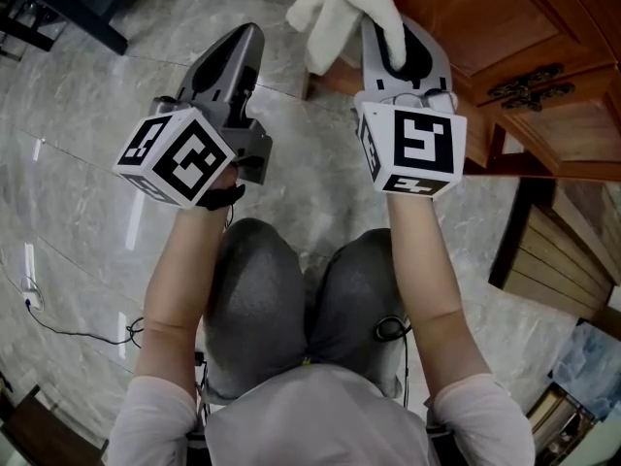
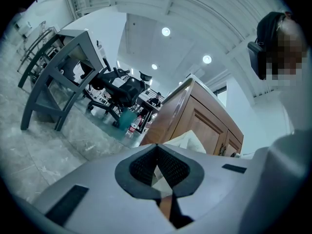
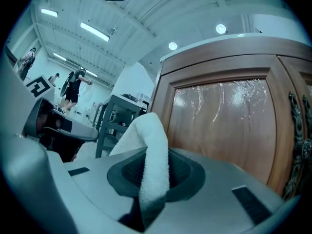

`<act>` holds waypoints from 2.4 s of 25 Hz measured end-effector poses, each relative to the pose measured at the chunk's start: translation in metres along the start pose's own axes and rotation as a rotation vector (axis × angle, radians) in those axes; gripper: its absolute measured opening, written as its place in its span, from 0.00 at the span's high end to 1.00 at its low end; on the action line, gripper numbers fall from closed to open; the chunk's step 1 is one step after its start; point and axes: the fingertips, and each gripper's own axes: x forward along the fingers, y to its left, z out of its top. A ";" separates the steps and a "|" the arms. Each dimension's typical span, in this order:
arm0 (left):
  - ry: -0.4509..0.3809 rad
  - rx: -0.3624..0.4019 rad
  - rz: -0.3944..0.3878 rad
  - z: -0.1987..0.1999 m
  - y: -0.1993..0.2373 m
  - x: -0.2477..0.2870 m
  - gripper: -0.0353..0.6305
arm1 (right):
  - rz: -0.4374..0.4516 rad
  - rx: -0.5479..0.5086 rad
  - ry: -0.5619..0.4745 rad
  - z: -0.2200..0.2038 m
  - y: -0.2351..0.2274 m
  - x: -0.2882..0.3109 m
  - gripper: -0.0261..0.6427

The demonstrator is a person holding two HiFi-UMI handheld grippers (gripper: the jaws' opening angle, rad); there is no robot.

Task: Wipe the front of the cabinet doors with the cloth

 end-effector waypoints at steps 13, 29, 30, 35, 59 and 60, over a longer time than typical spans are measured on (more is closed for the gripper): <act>0.007 0.010 -0.009 -0.002 -0.006 0.002 0.92 | -0.111 -0.032 0.026 -0.009 -0.054 -0.029 0.84; 0.032 0.017 -0.017 -0.020 -0.018 0.005 0.92 | -0.247 -0.042 0.064 -0.039 -0.112 -0.087 0.84; 0.035 0.018 -0.016 -0.020 -0.019 0.005 0.92 | -0.252 -0.043 0.068 -0.041 -0.114 -0.090 0.84; 0.048 0.019 -0.015 -0.025 -0.023 0.004 0.92 | -0.283 -0.045 0.076 -0.048 -0.126 -0.105 0.84; 0.122 -0.011 -0.028 -0.071 -0.003 0.015 0.92 | -0.155 -0.094 0.043 -0.066 -0.093 -0.135 0.84; 0.128 -0.026 -0.032 -0.075 0.000 0.016 0.92 | -0.140 -0.095 0.045 -0.070 -0.089 -0.130 0.84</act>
